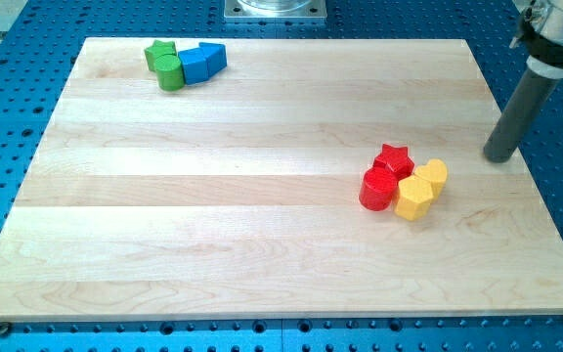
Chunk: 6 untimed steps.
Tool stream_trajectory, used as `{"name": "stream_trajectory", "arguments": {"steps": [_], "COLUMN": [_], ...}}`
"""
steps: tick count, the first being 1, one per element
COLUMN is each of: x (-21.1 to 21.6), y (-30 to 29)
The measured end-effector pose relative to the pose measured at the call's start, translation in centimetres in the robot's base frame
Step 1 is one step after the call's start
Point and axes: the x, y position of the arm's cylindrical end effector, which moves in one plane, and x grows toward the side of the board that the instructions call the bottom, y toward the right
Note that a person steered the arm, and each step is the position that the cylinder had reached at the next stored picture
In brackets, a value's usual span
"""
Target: Move the heart into the red circle
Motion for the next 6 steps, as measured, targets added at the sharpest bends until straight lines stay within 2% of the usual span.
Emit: {"name": "stream_trajectory", "arguments": {"steps": [3, 5, 6], "x": [3.0, 3.1, 1.8], "y": [-4.8, -11.3, -13.4]}}
